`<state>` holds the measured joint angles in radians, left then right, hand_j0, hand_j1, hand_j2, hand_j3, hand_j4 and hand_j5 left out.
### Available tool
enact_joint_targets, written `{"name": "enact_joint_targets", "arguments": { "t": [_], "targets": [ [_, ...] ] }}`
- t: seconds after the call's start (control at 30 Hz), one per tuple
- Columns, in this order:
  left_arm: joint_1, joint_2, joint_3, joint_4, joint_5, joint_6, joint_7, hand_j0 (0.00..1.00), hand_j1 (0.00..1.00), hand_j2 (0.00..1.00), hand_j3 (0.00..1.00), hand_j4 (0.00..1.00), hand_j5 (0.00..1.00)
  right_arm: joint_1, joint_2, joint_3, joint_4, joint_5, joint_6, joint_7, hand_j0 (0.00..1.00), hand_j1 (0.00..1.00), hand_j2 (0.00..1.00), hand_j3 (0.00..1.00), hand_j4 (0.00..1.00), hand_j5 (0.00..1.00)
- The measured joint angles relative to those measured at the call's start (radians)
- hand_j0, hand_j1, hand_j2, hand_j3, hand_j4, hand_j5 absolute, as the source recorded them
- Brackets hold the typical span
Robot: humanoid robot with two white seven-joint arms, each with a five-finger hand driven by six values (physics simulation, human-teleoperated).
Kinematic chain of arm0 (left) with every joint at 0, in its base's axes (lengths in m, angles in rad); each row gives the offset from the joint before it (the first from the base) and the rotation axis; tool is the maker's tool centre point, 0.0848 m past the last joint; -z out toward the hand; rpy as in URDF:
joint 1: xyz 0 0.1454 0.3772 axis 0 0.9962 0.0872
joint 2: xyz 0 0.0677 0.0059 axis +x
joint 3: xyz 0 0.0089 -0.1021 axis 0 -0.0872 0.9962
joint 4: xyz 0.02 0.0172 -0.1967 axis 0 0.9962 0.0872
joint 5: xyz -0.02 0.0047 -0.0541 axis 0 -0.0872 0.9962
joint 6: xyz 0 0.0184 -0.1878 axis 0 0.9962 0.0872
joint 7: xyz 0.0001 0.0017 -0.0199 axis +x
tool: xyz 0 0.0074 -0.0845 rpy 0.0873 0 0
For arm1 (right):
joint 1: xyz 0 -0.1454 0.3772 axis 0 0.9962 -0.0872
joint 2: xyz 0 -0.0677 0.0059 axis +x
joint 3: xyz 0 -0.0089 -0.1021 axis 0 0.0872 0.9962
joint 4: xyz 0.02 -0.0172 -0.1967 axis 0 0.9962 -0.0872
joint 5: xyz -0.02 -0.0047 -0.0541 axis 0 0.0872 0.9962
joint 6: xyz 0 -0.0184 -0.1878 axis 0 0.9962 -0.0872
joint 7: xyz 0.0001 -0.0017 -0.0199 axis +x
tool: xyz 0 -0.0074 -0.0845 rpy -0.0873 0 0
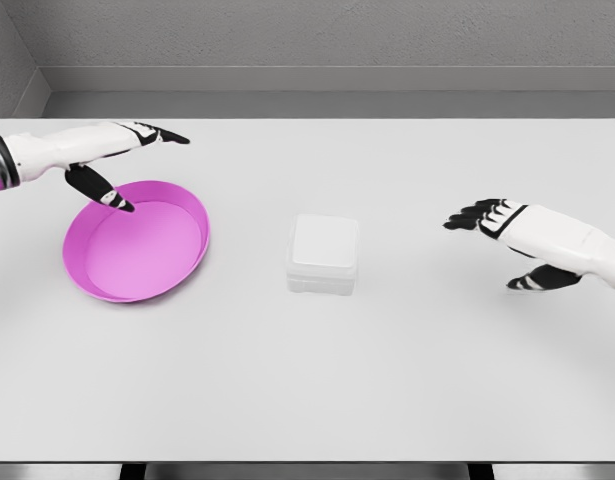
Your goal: Pack egg into the box and close the box lid
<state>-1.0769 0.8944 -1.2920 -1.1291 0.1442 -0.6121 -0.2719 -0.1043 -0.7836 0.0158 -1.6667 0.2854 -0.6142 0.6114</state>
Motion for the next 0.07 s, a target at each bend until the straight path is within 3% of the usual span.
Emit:
{"name": "enact_joint_targets", "arguments": {
  "t": [0.07],
  "targets": [
    [0.0, 0.002, 0.001, 0.0, 0.0, 0.0, 0.0, 1.0, 1.0, 1.0, 1.0, 1.0, 1.0, -0.002, -0.023, -0.037, 0.007, -0.021, 0.001, 0.0, 1.0, 1.0, 1.0, 1.0, 1.0, 1.0]
  ]
}}
